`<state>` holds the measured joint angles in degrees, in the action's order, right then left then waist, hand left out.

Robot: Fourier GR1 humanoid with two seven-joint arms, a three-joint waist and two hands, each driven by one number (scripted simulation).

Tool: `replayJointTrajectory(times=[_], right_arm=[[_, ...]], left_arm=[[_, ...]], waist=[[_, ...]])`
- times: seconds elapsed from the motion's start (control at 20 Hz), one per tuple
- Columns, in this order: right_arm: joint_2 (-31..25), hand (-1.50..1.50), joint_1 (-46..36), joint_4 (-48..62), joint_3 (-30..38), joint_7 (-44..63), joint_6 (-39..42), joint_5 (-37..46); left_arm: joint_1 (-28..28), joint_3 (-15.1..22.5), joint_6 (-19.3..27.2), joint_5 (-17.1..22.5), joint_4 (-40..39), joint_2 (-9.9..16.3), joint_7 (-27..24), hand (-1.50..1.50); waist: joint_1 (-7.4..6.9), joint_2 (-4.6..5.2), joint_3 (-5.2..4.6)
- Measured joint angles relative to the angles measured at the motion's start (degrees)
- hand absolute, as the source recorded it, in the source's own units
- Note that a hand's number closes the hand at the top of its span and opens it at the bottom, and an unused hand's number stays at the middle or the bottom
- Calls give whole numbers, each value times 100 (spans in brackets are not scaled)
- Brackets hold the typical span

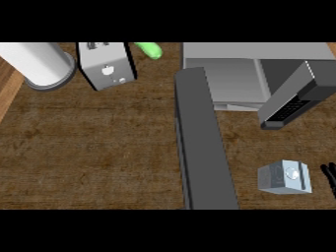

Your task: Pick up the milk, place it into the microwave and close the microwave

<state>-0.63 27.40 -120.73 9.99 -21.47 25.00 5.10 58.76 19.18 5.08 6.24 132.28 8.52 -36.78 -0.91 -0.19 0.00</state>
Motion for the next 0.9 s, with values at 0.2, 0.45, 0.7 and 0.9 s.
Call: replayJointTrajectory(times=[0.2,0.45,0.7,0.9], right_arm=[[-61,-150,-338,554,62,-216,-200,321],[-161,-150,-982,1421,317,-410,-515,564],[-305,-150,-1373,2274,518,-736,-771,820],[-399,-150,-1634,3056,576,-1210,-932,1014]], left_arm=[[184,-192,-182,239,-15,142,-214,-150],[306,-271,-284,338,-80,183,-406,-150],[722,-280,-428,388,-52,251,-767,-150],[704,-409,-547,503,-208,298,-912,-150]], waist=[[6,4,1],[6,10,3],[-9,9,3],[5,13,4]])
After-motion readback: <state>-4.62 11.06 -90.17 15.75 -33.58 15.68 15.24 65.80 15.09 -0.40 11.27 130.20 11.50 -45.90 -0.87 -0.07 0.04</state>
